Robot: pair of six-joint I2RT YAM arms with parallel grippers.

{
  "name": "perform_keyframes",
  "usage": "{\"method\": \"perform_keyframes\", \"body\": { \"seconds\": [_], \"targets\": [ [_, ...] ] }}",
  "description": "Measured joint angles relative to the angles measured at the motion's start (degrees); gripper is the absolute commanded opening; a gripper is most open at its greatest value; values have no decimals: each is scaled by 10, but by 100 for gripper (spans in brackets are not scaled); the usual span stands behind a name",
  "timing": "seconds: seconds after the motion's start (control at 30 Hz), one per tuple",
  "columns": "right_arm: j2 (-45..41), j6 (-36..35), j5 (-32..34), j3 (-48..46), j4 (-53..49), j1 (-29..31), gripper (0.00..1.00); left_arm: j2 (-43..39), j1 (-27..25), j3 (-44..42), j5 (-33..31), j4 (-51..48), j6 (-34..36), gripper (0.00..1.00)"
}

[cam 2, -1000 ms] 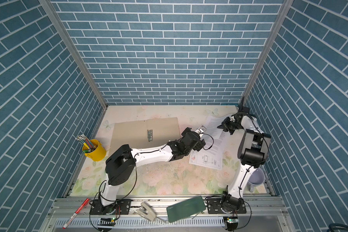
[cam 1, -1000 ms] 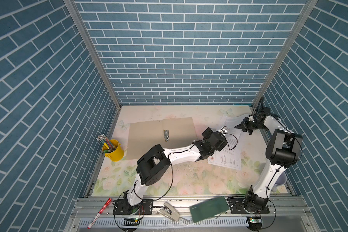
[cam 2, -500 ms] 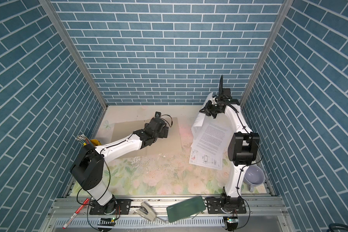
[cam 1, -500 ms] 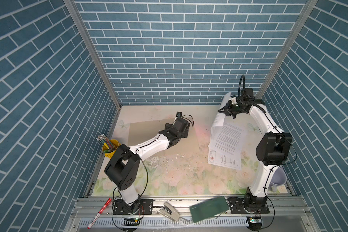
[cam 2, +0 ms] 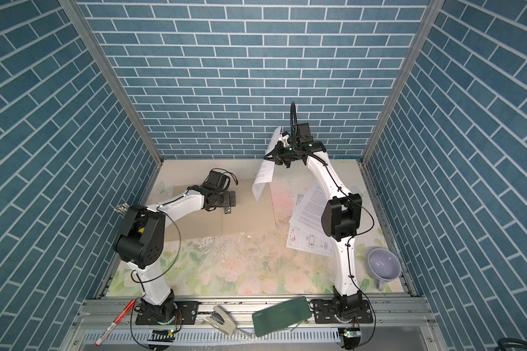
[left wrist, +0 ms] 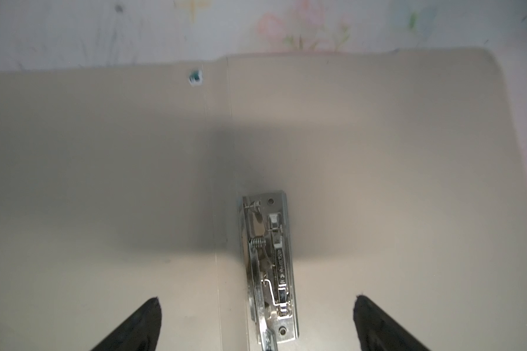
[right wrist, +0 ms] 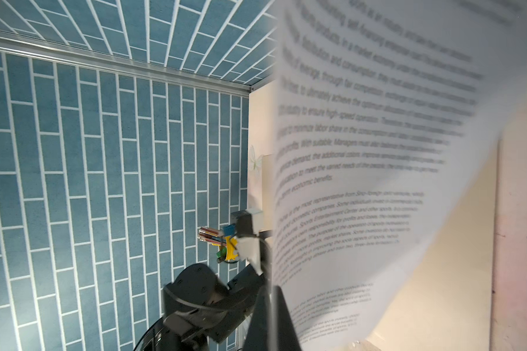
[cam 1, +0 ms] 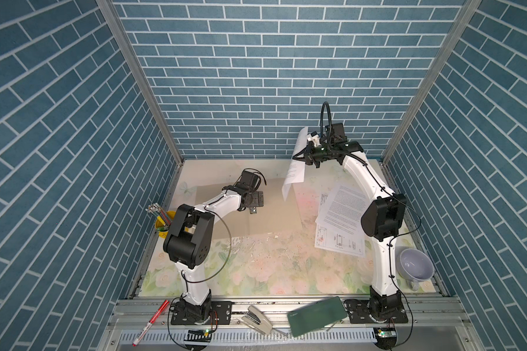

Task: Put the files into the folder
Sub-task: 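Lift the white sheets upright with the right gripper while the left gripper withdraws, then carry the held sheets over the beige folder with the right gripper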

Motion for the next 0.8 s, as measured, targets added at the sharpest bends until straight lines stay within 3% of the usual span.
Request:
{"method": "perform_keyframes", "body": {
  "seconds": [0.13,0.33,0.47,0.8],
  "targets": [
    [-22,0,-4,-47,35,-12,0,35,7,14,45,-9,-5,96],
    [-93,-2,5,-265,91,-38,0,70,6,49,97,-10,-23,88],
    [-97,-23,22,-354,90,-51,0,73,6,53,122,1,-40,86],
    [-100,-116,58,-382,31,-58,0,74,-26,53,166,26,-87,85]
  ]
}}
